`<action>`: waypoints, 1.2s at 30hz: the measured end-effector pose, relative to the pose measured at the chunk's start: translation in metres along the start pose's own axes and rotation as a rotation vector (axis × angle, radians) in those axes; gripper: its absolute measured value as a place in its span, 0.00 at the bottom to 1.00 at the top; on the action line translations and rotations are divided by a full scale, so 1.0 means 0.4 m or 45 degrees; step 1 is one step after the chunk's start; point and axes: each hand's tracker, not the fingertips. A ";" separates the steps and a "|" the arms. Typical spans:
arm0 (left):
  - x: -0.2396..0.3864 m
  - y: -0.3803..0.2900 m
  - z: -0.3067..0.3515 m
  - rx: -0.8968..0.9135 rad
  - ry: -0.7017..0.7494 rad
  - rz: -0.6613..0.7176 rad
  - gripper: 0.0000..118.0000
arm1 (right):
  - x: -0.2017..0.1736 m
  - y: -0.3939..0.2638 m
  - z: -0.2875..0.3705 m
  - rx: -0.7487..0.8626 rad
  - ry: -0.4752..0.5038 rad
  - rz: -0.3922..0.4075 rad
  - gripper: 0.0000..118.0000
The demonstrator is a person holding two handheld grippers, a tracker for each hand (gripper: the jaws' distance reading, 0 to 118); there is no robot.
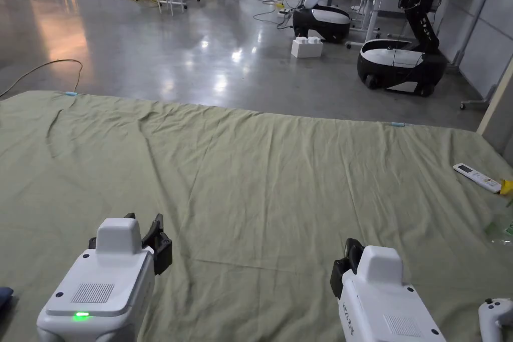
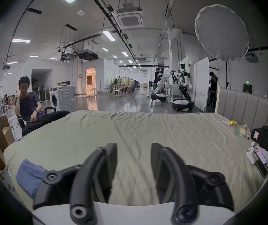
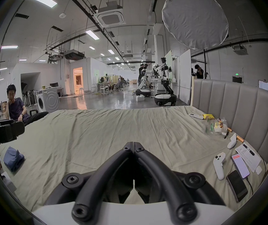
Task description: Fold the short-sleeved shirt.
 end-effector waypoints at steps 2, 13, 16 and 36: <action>0.003 0.007 0.001 0.010 0.004 0.016 0.14 | 0.001 0.000 0.001 0.009 -0.001 0.002 0.00; 0.037 0.011 0.003 0.015 -0.088 -0.013 0.04 | 0.000 0.008 -0.002 0.041 -0.008 -0.007 0.00; 0.048 0.015 0.004 0.015 -0.094 -0.021 0.04 | -0.001 0.011 0.001 0.048 -0.008 -0.011 0.00; 0.039 0.008 0.006 0.001 -0.101 -0.011 0.04 | -0.002 0.010 0.018 0.063 -0.016 0.010 0.00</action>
